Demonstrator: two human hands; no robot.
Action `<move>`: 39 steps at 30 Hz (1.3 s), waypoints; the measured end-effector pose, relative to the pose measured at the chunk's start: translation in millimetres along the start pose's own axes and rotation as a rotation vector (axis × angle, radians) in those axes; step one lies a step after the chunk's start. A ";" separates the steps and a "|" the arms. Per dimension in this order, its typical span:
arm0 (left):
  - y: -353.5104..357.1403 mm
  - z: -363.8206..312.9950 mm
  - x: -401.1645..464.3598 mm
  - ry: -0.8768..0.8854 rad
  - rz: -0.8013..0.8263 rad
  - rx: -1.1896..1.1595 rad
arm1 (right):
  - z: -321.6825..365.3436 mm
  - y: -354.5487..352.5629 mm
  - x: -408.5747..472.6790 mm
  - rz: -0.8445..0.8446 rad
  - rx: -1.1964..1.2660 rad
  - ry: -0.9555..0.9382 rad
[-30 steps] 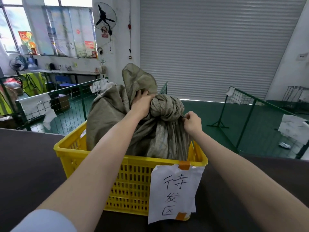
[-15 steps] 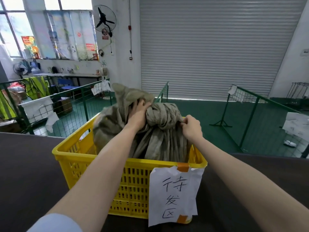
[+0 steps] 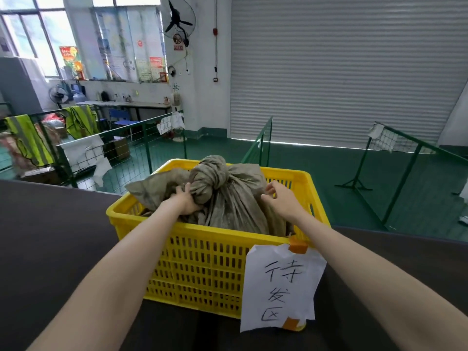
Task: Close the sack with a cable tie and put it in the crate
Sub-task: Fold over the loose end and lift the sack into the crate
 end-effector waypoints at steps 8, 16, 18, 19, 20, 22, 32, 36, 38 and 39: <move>-44.6 -25.8 -88.2 0.255 -0.373 -0.154 | 28.9 -1.7 -4.1 -0.129 0.176 -0.049; -8.8 -56.9 -135.5 0.499 0.048 -0.452 | 47.4 8.5 0.0 0.019 0.602 0.249; -9.8 -57.6 -145.0 0.555 0.054 -0.348 | 42.6 18.9 0.4 0.017 0.606 0.302; -14.9 -54.3 -148.1 0.574 -0.008 -0.280 | 41.2 21.6 0.8 -0.007 0.570 0.305; -22.7 -49.5 -149.4 0.580 -0.140 -0.175 | 40.7 21.6 1.8 -0.038 0.495 0.284; -37.1 -35.0 -147.0 0.510 -0.491 0.120 | 43.4 16.0 5.2 -0.085 0.305 0.189; -25.1 24.5 -115.0 0.093 -0.195 0.163 | 68.3 -27.2 -4.7 -0.080 -0.033 -0.110; -15.7 8.2 -114.0 0.213 0.068 0.158 | 69.4 -31.6 -13.9 -0.010 -0.192 -0.227; -8.2 3.9 -112.1 0.187 0.154 0.238 | 60.7 -28.9 -22.7 0.069 -0.238 -0.215; -5.0 2.5 -110.4 0.154 0.187 0.261 | 53.6 -26.3 -26.6 0.105 -0.254 -0.200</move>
Point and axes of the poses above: each hand's wrist, its own x-axis towards the middle knuckle, its own y-axis out of the palm, z = x × y, the point moved 6 cm from there along x, towards the middle knuckle, and after that the axes turned 11 degrees about -y, right-handed, at the moved point
